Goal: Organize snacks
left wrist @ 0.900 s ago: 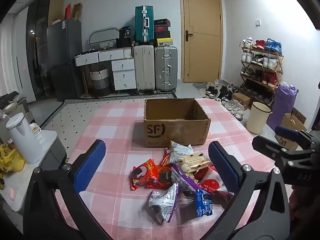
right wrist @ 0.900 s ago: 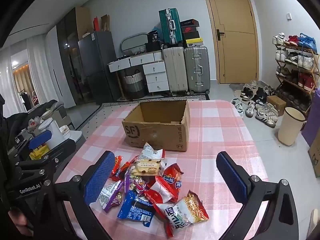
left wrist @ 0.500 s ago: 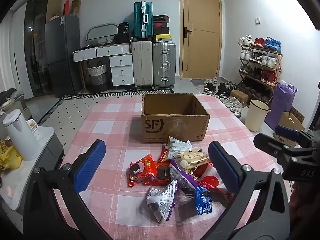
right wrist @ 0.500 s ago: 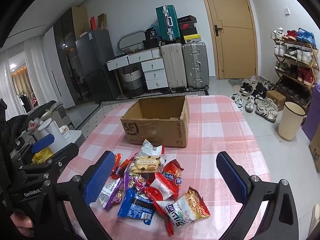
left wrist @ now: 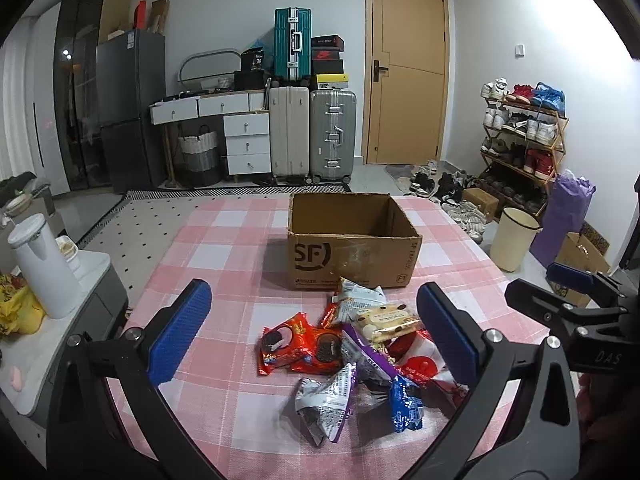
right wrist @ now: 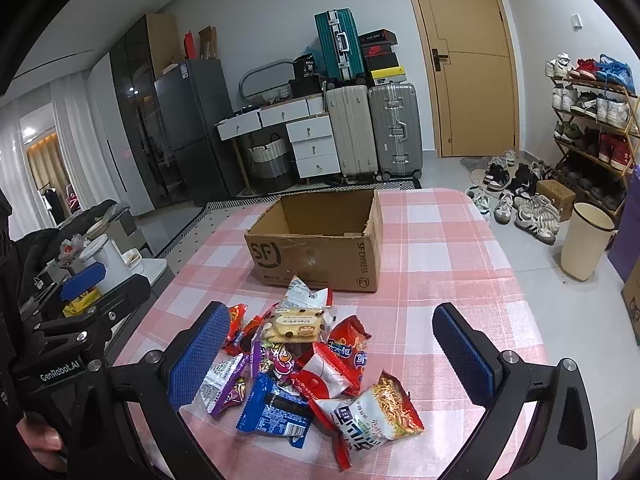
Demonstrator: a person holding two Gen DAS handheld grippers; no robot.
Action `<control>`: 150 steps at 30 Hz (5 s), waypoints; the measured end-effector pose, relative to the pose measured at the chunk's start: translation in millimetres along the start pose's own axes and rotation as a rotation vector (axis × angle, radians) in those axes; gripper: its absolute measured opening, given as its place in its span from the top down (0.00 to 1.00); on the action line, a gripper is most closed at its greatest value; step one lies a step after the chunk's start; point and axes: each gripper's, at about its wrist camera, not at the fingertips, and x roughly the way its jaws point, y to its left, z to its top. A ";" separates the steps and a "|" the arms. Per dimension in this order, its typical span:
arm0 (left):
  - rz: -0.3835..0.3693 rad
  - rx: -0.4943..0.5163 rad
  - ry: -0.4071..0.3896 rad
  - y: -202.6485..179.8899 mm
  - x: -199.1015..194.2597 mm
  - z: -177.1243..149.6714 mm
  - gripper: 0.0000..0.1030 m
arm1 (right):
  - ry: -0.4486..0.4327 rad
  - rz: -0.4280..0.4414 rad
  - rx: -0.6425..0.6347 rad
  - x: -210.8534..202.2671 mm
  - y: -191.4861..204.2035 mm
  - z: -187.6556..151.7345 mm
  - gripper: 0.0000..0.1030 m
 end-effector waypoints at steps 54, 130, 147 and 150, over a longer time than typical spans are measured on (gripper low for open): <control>0.017 -0.053 0.002 13.1 1.2 -5.0 0.00 | -0.022 0.051 -0.001 -10.4 3.8 -1.9 0.00; -0.007 -0.137 0.056 46.9 47.9 -24.1 0.01 | 0.311 0.072 0.026 101.5 -54.5 -114.8 0.37; -0.031 -0.147 0.163 58.4 66.4 -39.5 0.01 | 0.240 0.068 0.067 73.3 -68.7 -100.3 0.39; -0.033 -0.135 0.176 57.5 70.4 -43.5 0.01 | 0.238 0.073 0.080 72.3 -70.1 -100.7 0.39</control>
